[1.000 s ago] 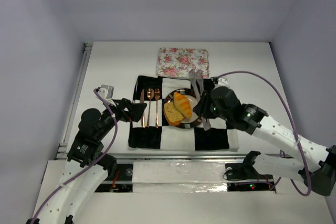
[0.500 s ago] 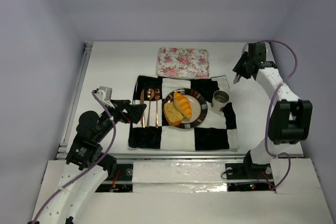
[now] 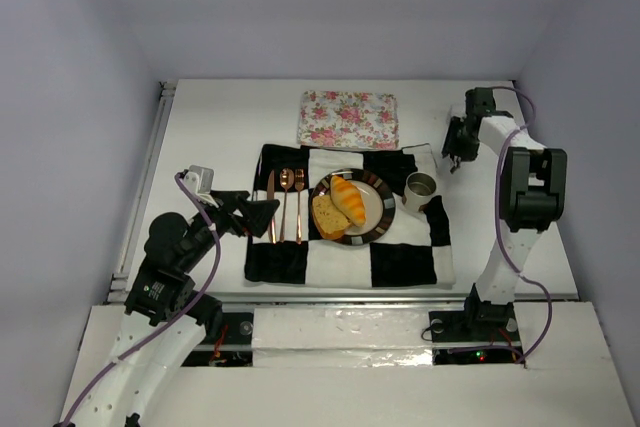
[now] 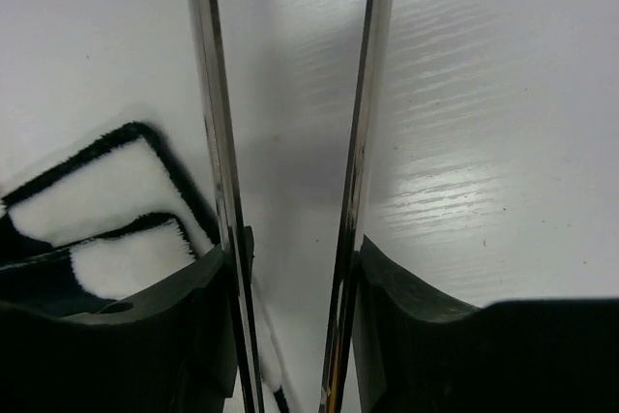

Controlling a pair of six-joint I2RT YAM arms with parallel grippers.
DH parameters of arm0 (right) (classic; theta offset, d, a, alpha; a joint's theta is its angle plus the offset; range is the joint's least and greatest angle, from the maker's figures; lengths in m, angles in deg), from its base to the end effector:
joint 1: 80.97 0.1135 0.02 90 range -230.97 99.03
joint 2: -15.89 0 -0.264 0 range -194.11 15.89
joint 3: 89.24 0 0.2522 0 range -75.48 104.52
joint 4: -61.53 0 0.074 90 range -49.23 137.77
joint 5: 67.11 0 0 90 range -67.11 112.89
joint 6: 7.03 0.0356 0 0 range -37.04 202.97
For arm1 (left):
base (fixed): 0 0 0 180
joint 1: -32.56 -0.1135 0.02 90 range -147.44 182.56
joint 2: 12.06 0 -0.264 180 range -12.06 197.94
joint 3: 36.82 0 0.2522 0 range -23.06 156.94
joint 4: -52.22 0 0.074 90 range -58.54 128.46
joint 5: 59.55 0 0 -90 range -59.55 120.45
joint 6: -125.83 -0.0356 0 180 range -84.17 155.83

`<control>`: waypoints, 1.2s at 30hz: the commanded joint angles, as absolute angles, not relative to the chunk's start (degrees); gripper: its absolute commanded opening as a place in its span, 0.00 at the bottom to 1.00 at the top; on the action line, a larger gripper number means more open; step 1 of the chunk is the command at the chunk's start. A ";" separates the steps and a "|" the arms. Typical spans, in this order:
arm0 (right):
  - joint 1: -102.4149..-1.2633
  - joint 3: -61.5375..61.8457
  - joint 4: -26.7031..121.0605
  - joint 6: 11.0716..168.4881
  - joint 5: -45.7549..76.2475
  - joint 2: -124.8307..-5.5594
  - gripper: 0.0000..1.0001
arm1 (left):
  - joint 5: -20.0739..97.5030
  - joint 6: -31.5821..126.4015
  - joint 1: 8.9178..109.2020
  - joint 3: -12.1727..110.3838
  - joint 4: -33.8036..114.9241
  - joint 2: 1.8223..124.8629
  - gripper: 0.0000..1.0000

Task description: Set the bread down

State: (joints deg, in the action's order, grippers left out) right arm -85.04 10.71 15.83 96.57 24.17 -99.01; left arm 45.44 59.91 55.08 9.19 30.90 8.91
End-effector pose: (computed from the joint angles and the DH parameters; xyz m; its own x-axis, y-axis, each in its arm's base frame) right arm 0.4274 -0.0312 0.1924 -0.8258 0.2944 -0.4810 0.2840 0.9540 0.0963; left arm 0.0982 -0.0507 0.3218 -0.1935 -0.3464 -0.9179 0.5799 0.7143 -0.3918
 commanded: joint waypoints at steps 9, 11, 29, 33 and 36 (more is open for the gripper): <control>-85.54 13.82 15.69 91.93 30.00 -102.15 0.67 | 46.45 59.21 55.41 8.84 33.89 9.91 0.98; -85.54 13.90 15.78 92.63 29.92 -100.75 0.77 | 46.45 59.30 55.41 8.75 33.89 9.82 0.98; -85.54 -19.63 43.70 122.59 -2.30 -46.47 0.00 | 39.95 60.44 55.41 9.46 32.31 8.41 0.99; -84.92 -31.52 51.03 127.96 -14.91 -30.29 0.00 | 38.28 60.26 55.41 9.72 32.04 7.36 0.99; -84.22 -35.22 47.97 128.58 -19.29 -19.82 0.00 | 37.75 60.35 55.41 9.28 32.83 5.61 0.99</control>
